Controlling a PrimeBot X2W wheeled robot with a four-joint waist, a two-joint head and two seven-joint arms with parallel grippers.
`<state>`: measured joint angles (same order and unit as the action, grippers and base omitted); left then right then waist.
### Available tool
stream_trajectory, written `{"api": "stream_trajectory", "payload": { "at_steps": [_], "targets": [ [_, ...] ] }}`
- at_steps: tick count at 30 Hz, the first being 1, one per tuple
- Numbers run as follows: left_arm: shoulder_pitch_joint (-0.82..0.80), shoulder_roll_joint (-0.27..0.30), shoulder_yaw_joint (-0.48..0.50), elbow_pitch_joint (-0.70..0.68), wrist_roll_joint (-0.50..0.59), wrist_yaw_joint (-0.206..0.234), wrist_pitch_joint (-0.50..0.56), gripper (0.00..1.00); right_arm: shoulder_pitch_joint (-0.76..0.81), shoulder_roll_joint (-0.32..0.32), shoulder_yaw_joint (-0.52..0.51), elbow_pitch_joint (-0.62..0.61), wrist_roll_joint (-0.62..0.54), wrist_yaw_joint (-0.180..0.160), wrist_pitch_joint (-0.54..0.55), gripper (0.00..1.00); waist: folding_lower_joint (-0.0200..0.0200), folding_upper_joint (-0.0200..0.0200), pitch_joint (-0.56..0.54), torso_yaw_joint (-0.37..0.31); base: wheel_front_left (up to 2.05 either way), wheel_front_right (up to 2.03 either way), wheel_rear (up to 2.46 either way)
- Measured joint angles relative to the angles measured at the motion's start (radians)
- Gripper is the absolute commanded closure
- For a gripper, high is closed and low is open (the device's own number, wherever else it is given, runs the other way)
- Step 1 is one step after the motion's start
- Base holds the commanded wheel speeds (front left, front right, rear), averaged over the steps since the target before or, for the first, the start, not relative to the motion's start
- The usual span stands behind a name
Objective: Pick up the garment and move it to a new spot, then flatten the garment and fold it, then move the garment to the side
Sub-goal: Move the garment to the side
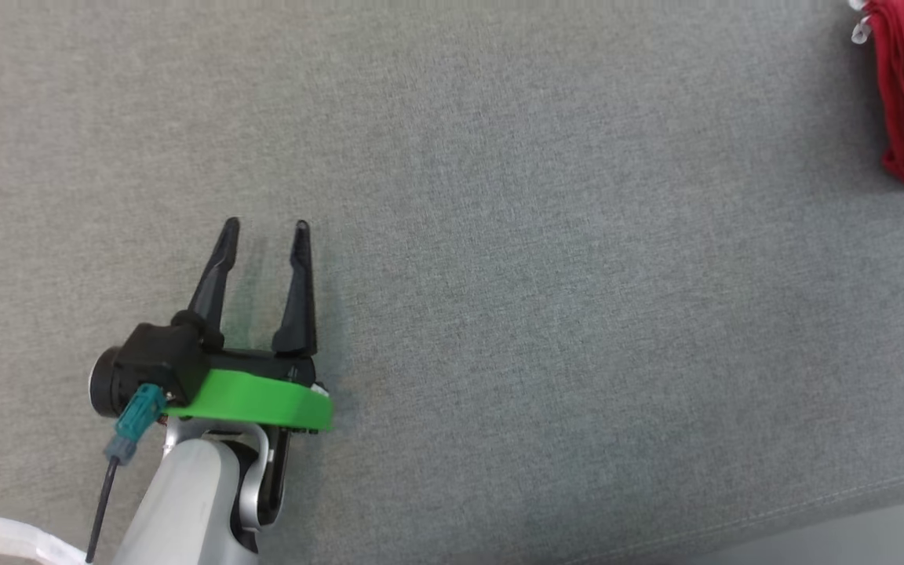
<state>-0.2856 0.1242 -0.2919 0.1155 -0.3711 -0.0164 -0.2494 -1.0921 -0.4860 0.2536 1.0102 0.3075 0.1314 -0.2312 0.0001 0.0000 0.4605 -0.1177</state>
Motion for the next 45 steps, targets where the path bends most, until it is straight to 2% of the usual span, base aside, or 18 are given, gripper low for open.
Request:
{"api": "stream_trajectory", "payload": {
  "at_steps": [9,15,22,27,35,45],
  "targets": [
    [0.007,-0.009,0.067,0.138,-0.012,0.001,-0.012,0.00,0.159,0.085,0.007,-0.123,0.010,0.000,-0.030,0.00,0.0000,0.0000,-0.121,0.041,0.00,0.00,0.00],
    [0.084,-0.027,0.129,0.160,-0.012,-0.011,-0.013,0.00,0.367,0.206,-0.097,-0.293,-0.019,0.000,-0.031,0.00,0.0000,0.0000,-0.210,0.081,0.00,0.00,0.00],
    [0.178,-0.051,0.162,0.172,-0.006,-0.039,-0.014,0.00,0.629,0.351,-0.228,-0.439,-0.107,0.000,-0.031,0.00,-0.0001,0.0000,-0.304,0.123,0.00,0.00,0.00],
    [0.241,-0.065,0.164,0.178,-0.007,-0.050,-0.015,0.00,0.797,0.422,-0.288,-0.530,-0.170,0.000,-0.031,0.00,-0.0001,0.0000,-0.369,0.141,0.00,0.00,0.00],
    [0.309,-0.072,0.160,0.165,-0.015,-0.054,-0.015,0.00,0.970,0.438,-0.282,-0.634,-0.107,0.000,-0.031,0.00,-0.0002,0.0000,-0.453,0.154,0.00,0.00,0.00],
    [0.334,-0.073,0.152,0.143,-0.031,-0.038,-0.015,0.00,1.015,0.437,-0.289,-0.699,-0.112,0.000,-0.031,0.00,-0.0002,0.0000,-0.477,0.142,0.00,0.00,0.00]
  ]
}}
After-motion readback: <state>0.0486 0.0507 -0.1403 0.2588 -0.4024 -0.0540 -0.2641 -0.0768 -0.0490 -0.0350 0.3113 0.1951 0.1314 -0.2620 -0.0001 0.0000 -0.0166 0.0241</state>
